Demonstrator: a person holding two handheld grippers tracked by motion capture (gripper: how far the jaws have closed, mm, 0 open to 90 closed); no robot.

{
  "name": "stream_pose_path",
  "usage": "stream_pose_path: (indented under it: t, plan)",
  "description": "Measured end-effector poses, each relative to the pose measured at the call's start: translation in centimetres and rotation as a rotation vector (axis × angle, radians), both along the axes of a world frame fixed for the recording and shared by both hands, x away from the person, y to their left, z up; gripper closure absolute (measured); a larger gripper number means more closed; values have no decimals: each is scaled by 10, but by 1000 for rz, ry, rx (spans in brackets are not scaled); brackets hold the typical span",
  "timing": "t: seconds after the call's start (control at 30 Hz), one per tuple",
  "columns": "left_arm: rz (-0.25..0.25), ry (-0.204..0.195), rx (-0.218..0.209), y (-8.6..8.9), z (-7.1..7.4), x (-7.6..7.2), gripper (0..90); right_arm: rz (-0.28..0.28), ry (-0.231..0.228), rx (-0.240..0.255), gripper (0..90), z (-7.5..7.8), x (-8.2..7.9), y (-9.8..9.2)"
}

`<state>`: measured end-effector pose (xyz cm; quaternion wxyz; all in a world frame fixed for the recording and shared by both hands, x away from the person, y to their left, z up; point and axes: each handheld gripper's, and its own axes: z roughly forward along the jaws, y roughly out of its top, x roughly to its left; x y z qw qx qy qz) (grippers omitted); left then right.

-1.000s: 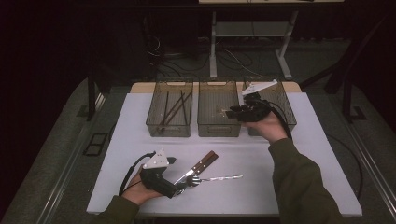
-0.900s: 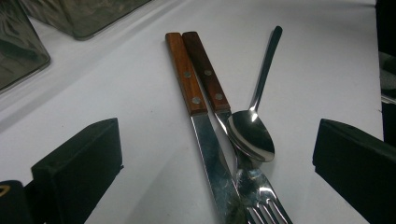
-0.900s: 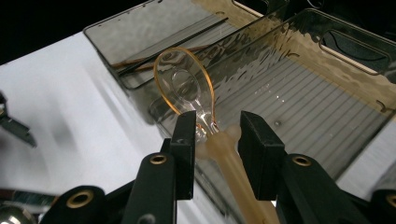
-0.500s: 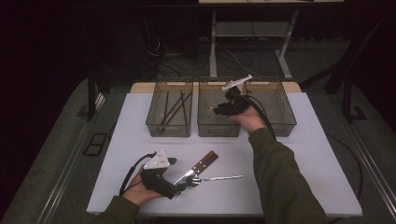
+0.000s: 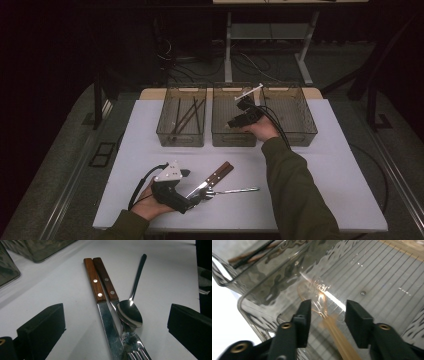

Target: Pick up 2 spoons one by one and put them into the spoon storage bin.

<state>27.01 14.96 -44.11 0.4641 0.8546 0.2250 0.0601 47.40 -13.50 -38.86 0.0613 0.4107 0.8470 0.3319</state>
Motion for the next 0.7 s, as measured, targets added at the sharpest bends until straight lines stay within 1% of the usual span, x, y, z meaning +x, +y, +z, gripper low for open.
stream_pose_path:
  t: [0.07, 0.2, 0.27, 0.3, 0.4, 0.47, 0.53, 0.63, 0.7]
  plan:
    - [2, 0, 1, 0, 0, 0, 2, -6, -6, 19, 480, 1, -1, -2]
    - [6, 7, -1, 0, 0, -1, 2, 2, -27, 69, 392, 8, -6, -6]
    - [8, 2, -1, 0, 0, 0, 2, 5, -36, 91, 361, 10, -9, -9]
    - [12, 4, -7, 0, 0, -1, 2, 2, -48, 101, 353, 12, -12, -12]
    - [13, 4, -2, 0, 0, -1, 2, 2, -58, 140, 305, 15, -18, -18]
    - [8, 1, 11, 0, 0, 0, 2, 4, -56, 152, 277, 16, -22, -21]
    - [10, 0, 7, 0, 0, 0, 2, 15, -69, 157, 267, 19, -28, -24]
    - [17, 3, -1, 0, -1, 0, 2, 17, -89, 189, 250, 21, -37, -31]
    - [22, 10, -1, 0, -1, 0, 2, 11, -106, 189, 226, 22, -43, -37]
